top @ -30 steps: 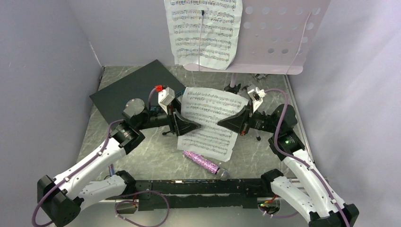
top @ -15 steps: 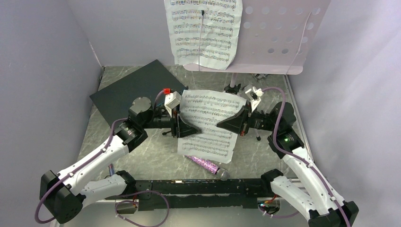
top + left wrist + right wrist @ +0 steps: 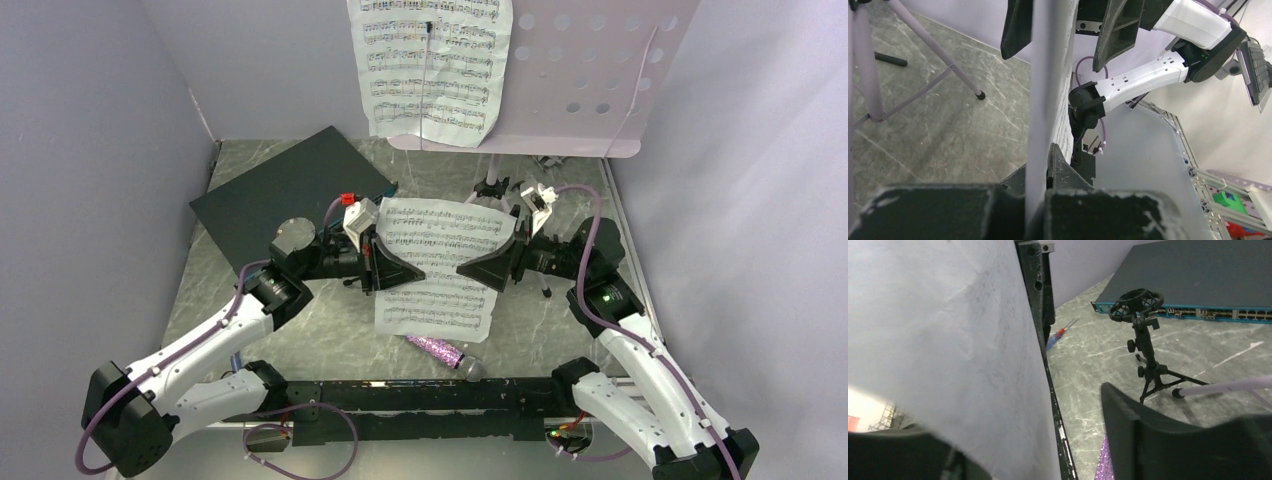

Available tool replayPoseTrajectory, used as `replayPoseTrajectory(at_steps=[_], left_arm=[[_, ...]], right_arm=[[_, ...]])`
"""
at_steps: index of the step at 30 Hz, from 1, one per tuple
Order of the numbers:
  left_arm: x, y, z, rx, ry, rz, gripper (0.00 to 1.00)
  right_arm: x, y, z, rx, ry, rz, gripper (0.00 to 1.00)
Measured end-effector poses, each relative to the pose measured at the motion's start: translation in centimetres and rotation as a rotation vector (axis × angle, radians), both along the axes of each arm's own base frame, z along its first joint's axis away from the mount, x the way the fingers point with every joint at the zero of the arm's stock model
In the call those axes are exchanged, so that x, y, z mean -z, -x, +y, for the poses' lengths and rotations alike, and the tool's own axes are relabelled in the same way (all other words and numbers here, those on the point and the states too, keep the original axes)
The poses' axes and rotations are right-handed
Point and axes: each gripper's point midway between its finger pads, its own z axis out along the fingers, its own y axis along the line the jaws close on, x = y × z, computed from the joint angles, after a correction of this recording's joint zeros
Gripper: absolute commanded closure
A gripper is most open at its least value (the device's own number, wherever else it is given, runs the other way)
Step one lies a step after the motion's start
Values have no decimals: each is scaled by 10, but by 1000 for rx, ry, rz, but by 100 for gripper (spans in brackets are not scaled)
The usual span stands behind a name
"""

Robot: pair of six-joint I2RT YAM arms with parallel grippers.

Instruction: Set up the instrument practice props

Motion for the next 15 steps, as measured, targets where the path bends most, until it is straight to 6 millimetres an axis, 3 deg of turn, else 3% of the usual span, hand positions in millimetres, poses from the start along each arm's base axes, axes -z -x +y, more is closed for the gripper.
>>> replayPoseTrajectory(at_steps=[8, 15], left_arm=[[1, 2, 11, -71, 38, 2, 97], [0, -2, 15, -117, 59, 8, 97]], right_arm=[[16, -8, -4, 62, 38, 37, 2], [21, -8, -15, 145, 68, 38, 0]])
